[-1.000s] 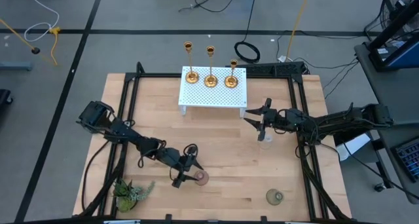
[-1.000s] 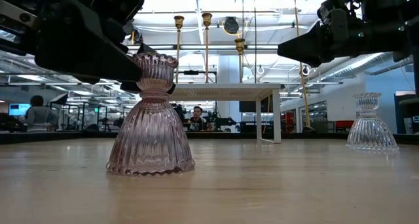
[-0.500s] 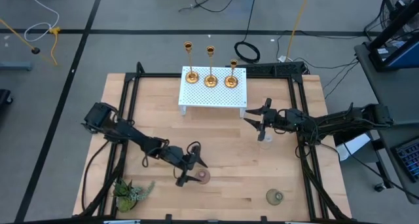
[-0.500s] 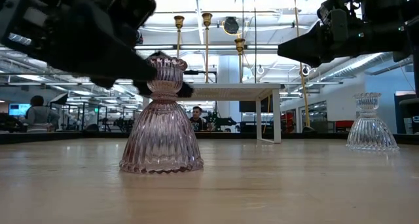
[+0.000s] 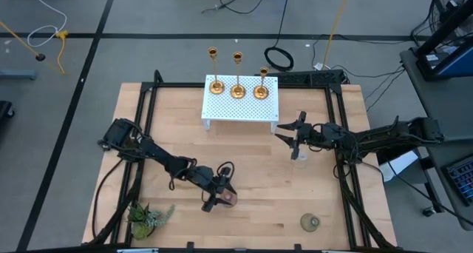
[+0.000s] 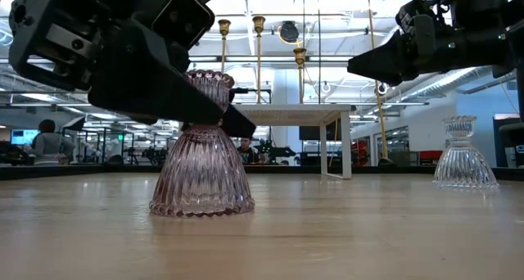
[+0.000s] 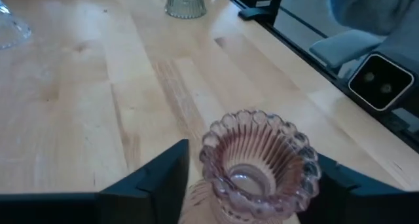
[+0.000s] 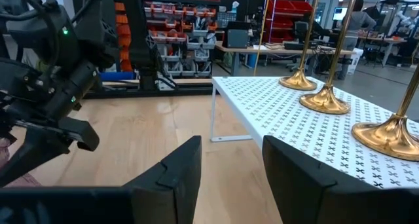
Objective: Pick & Place candle stick holders
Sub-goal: Put the bottom left pink glass candle holder aligned with the golden candle holder on the shelf
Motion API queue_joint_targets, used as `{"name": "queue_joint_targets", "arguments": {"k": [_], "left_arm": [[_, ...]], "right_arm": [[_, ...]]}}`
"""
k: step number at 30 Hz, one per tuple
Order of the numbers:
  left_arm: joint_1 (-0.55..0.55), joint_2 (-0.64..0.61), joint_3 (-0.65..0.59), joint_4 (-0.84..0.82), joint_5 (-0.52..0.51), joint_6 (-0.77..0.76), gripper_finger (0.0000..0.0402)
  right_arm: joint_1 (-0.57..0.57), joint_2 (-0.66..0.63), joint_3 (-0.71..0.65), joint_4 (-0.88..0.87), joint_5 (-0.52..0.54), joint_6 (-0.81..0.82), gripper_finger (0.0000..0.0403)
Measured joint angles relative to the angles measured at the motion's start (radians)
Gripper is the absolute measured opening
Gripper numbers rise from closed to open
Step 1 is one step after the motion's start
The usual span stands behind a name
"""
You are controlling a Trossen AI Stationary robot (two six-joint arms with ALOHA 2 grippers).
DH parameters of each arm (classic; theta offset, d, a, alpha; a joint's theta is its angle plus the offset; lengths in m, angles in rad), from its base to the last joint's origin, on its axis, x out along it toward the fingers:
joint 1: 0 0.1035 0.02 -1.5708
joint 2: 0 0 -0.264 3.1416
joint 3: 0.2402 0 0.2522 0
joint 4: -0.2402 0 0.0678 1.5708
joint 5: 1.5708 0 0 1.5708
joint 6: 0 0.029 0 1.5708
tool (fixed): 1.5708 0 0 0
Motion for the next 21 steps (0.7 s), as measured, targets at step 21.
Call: {"name": "queue_joint_targets", "arguments": {"k": [21], "left_arm": [[0.043,0.000,0.000,0.066,-0.004,0.029,0.0145]], "right_arm": [[0.000,0.000,0.000,-0.001,0.000,0.001,0.0155]]}}
